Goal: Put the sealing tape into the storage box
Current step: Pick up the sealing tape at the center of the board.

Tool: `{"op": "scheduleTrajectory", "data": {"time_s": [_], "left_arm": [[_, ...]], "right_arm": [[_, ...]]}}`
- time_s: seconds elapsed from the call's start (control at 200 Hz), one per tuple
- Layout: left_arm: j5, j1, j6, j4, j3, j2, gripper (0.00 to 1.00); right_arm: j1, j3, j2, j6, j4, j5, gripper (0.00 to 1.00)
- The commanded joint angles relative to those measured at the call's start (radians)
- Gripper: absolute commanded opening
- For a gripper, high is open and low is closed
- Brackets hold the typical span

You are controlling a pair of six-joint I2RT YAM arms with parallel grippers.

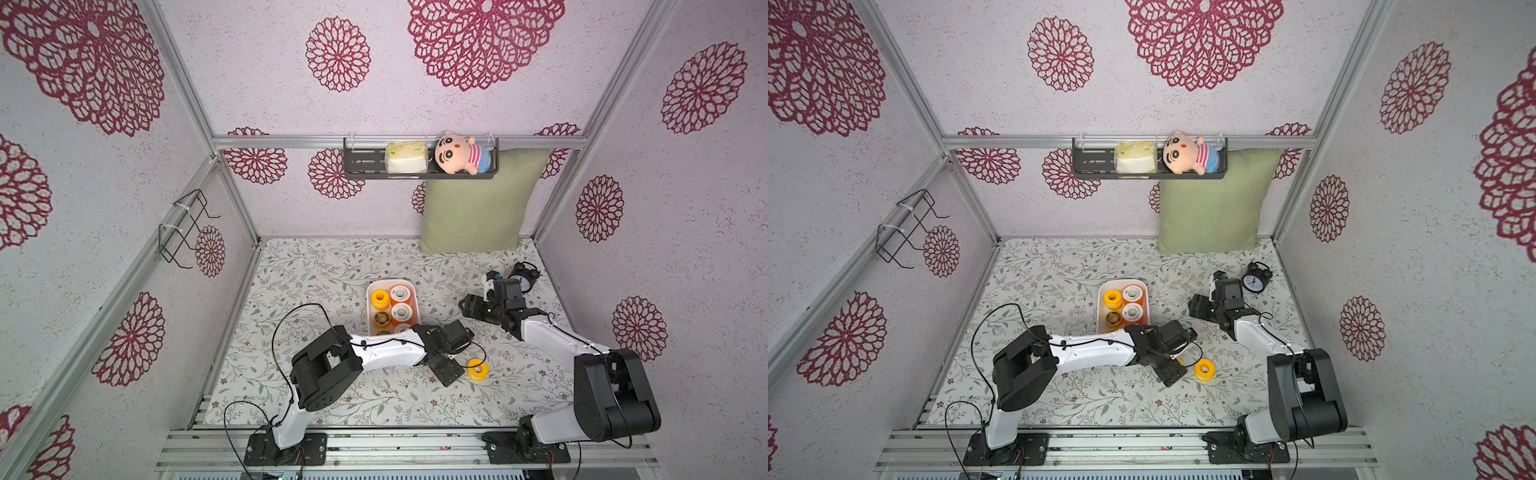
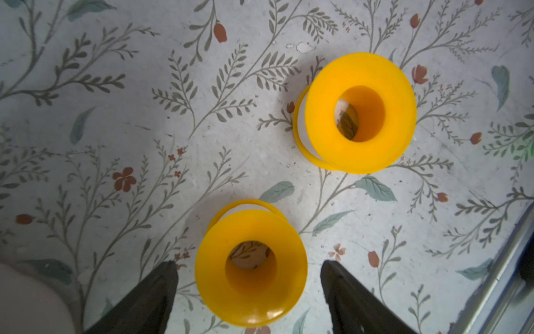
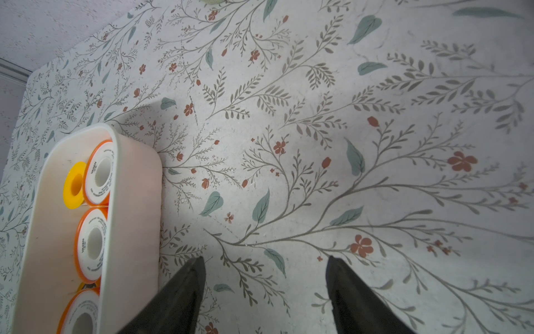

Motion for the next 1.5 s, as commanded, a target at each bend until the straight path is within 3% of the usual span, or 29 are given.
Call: {"op": "scheduleTrajectory", "data": {"time_s": [0.0, 0.84, 1.496], "left_arm": [[-0.012, -0.010, -0.002, 0.005, 0.015, 0.014, 0.86], [-0.029, -0.008, -0.007, 0.002, 0.037, 0.021, 0.64], [-0.137, 0.025, -0.016, -0.037, 0.016, -0.194, 0.64]], "right_arm": [[-0.007, -0.001, -0.040, 0.000, -0.006, -0.024, 0.73], [-0.006, 0.007, -0.044, -0.008, -0.018, -0.031, 0.73], [-0.006, 0.004, -0.036, -0.022, -0.011, -0.064, 0.73]]}}
